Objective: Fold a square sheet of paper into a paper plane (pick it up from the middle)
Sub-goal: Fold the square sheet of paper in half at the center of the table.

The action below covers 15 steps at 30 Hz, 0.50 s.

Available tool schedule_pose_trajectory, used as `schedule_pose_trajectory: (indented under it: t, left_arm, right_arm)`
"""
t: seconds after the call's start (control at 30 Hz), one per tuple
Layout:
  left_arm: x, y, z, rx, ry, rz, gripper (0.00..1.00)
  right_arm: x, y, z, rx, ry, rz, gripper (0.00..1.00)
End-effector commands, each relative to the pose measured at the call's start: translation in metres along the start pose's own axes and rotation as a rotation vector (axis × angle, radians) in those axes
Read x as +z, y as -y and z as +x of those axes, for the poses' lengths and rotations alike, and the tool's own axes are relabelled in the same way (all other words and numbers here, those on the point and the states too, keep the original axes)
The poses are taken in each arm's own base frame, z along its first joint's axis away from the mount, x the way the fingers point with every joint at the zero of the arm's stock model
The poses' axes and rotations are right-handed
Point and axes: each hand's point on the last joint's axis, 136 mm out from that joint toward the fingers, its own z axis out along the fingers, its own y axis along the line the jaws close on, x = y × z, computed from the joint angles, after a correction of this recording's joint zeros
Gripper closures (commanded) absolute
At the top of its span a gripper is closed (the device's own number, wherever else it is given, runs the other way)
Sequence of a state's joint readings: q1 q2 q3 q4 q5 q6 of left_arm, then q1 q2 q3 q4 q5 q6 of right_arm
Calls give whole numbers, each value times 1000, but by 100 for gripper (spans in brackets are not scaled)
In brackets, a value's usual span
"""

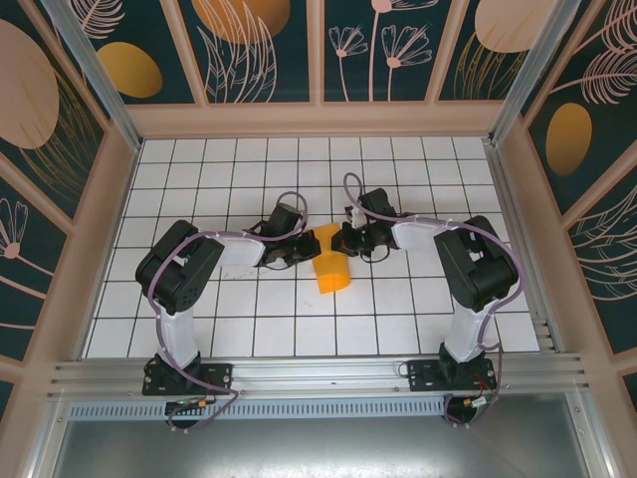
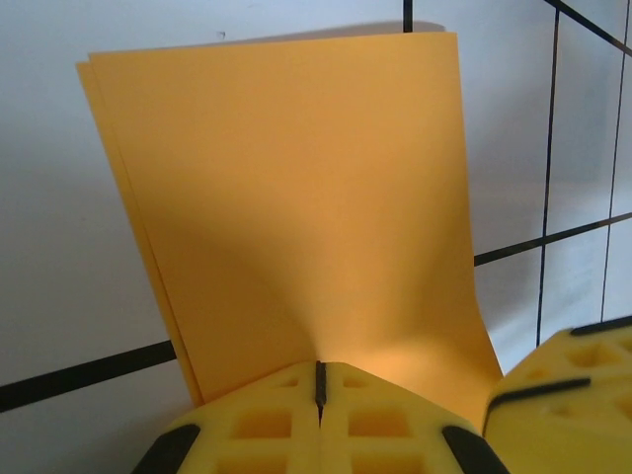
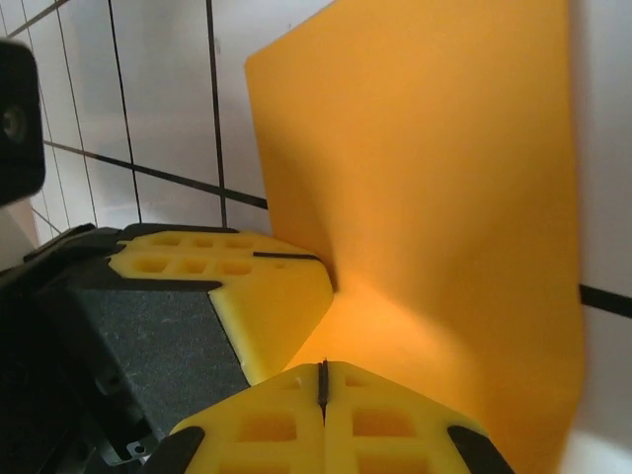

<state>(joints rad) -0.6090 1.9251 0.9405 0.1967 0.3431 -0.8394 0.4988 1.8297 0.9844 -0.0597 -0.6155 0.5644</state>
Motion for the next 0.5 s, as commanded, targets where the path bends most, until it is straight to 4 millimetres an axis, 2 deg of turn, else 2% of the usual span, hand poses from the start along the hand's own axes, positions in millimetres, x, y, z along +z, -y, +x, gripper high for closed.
schedule_pose_trajectory:
  t: [0.0,0.2,0.47]
  left_arm:
    - [4,-115,57,-74,-145,-396,100]
    - [5,-116,56,-69,-144,-399,100]
    - [4,-117,57,-65,-145,-407,100]
  right_arm:
    - [3,15,10,35,-20,31,100]
    - [5,36,23,57,-52,78,100]
    - [-3,56,38,88,-71,106,100]
